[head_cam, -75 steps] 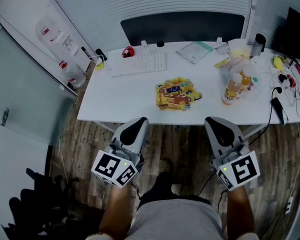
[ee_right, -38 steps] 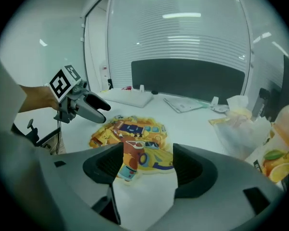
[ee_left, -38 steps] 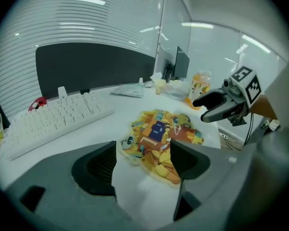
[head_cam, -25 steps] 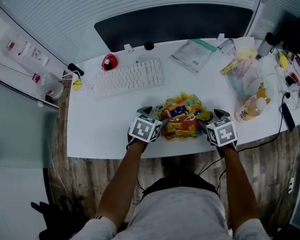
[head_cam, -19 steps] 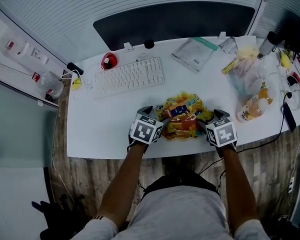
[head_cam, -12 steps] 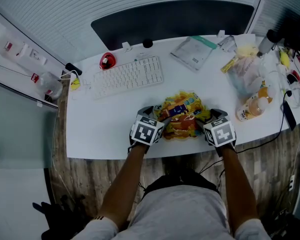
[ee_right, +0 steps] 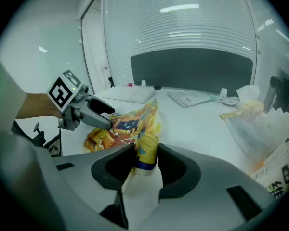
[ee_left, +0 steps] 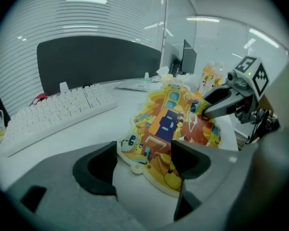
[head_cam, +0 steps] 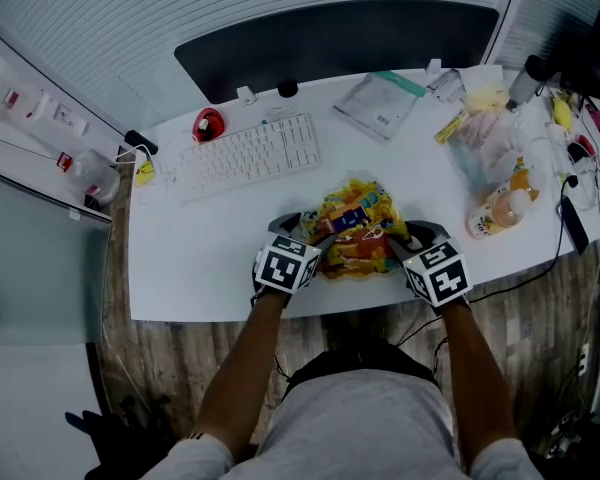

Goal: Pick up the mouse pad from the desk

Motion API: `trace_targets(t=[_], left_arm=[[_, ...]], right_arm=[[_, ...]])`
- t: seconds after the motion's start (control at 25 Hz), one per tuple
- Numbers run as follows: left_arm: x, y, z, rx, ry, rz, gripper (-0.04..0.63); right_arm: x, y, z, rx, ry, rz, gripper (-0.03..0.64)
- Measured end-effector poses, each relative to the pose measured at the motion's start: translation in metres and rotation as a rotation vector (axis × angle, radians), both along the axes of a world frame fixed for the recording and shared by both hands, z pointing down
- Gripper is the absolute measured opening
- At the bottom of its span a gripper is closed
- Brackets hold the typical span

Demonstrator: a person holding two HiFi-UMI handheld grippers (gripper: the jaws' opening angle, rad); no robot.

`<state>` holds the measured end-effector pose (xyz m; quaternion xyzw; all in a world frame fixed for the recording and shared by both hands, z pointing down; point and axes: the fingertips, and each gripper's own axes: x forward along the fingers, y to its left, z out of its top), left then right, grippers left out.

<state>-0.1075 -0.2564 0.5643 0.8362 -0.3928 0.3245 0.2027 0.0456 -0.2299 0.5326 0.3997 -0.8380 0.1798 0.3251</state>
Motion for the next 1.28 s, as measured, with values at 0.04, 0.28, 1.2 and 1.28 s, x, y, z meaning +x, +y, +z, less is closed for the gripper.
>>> trace_targets(t=[0.04, 0.28, 1.2, 1.28], left_arm=[[-0.001, 0.0, 0.0, 0.006, 0.003, 0.011, 0.36], [-0.004, 0.004, -0.015, 0.04, 0.091, 0.103, 0.362], [0.022, 0.068, -0.1, 0.188, 0.333, 0.46, 0.042], [0.02, 0.072, -0.111, 0.212, 0.358, 0.446, 0.028]], right_arm=[[-0.002, 0.002, -0.005, 0.025, -0.01, -0.023, 0.152], [-0.015, 0.017, -0.041, 0.212, -0.083, -0.194, 0.113], [-0.014, 0.063, -0.122, 0.409, -0.193, -0.378, 0.106], [-0.014, 0.063, -0.128, 0.442, -0.174, -0.372, 0.106]])
